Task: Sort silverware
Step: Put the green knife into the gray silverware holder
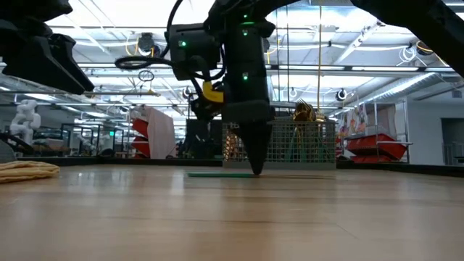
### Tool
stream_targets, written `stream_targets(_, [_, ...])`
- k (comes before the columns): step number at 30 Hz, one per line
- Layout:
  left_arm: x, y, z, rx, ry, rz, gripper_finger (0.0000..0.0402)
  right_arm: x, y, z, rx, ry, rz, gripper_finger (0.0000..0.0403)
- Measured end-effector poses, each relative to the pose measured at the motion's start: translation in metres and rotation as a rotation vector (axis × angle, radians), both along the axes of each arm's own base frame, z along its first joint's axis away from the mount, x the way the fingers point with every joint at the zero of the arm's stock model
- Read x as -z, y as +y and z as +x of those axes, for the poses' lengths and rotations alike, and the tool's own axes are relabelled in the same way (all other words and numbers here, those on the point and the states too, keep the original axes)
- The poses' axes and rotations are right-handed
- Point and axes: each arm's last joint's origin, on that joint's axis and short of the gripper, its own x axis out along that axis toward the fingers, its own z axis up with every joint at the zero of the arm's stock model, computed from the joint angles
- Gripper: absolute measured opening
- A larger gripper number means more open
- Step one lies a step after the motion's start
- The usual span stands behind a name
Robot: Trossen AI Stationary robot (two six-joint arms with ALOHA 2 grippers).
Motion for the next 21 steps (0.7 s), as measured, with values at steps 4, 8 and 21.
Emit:
stream_targets(4, [0.000,0.000,0.000,0.000,0.000,0.001,0.0190,-0.001,0.004,0.001,-0.021,-0.017,-0.006,0.0001])
stream_targets(8, [0.000,0.000,0.000,0.000,0.001,0.000,0.0190,-0.007,0.003,-0.002,-0.014,0.003,-0.008,0.0022])
stream_targets(21, [0.000,0.000,0.000,-0.010,-0.005,-0.011,0.0190,-0.012,-0.016,0.005,-0.155,-0.109,0.007,0.0178])
